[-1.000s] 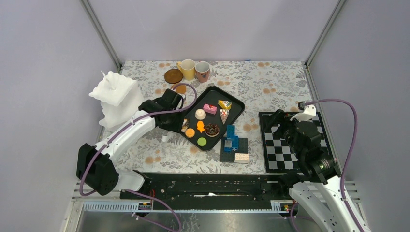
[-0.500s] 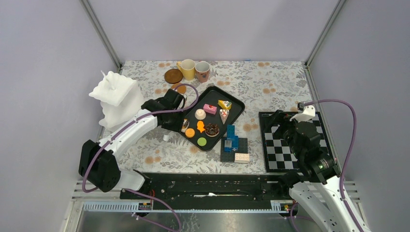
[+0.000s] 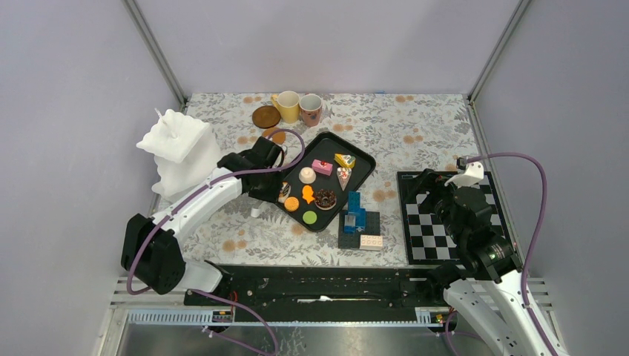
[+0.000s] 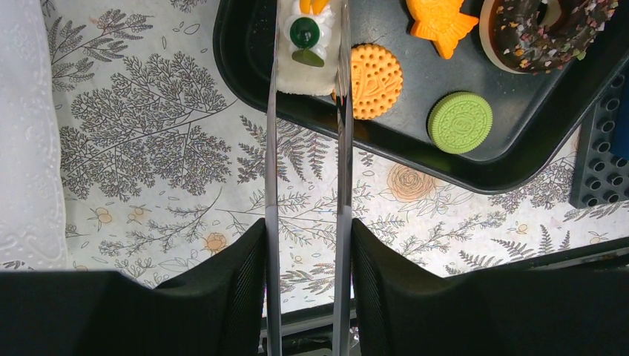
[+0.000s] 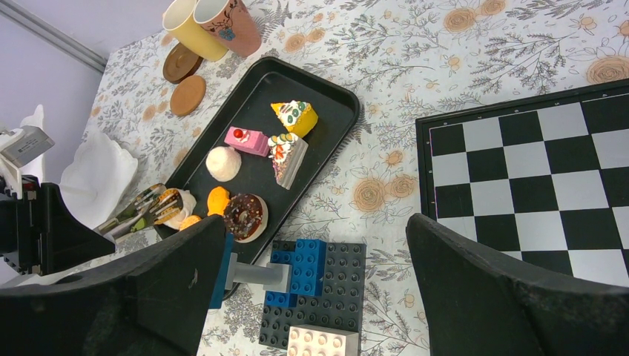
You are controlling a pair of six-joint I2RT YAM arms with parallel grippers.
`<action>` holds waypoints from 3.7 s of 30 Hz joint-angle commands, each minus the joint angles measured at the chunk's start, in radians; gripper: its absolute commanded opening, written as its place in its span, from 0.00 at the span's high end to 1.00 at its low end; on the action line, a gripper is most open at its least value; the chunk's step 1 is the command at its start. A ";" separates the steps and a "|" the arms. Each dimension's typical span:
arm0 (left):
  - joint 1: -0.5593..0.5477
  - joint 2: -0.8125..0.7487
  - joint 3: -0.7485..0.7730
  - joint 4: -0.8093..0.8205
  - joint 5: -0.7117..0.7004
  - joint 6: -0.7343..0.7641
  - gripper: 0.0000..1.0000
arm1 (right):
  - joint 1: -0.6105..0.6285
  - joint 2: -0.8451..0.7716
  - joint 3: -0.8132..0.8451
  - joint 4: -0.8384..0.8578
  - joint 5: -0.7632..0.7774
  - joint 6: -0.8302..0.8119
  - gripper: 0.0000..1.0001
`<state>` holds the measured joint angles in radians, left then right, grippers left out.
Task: Serve the afternoon tea
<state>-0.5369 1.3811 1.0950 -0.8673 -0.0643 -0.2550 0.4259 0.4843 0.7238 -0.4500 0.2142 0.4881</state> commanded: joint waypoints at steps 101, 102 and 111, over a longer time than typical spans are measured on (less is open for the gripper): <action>0.165 0.207 -0.104 0.405 -0.868 -0.484 0.66 | 0.007 -0.023 -0.092 0.097 -0.024 -0.032 0.02; 0.164 0.208 -0.103 0.401 -0.867 -0.486 0.63 | 0.007 -0.023 -0.090 0.096 -0.025 -0.031 0.02; 0.165 0.192 -0.103 0.381 -0.877 -0.492 0.50 | 0.007 -0.022 -0.089 0.098 -0.027 -0.033 0.02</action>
<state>-0.3748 1.5906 0.9638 -0.5026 -0.9138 -0.7486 0.4259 0.4660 0.6342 -0.3904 0.1890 0.4683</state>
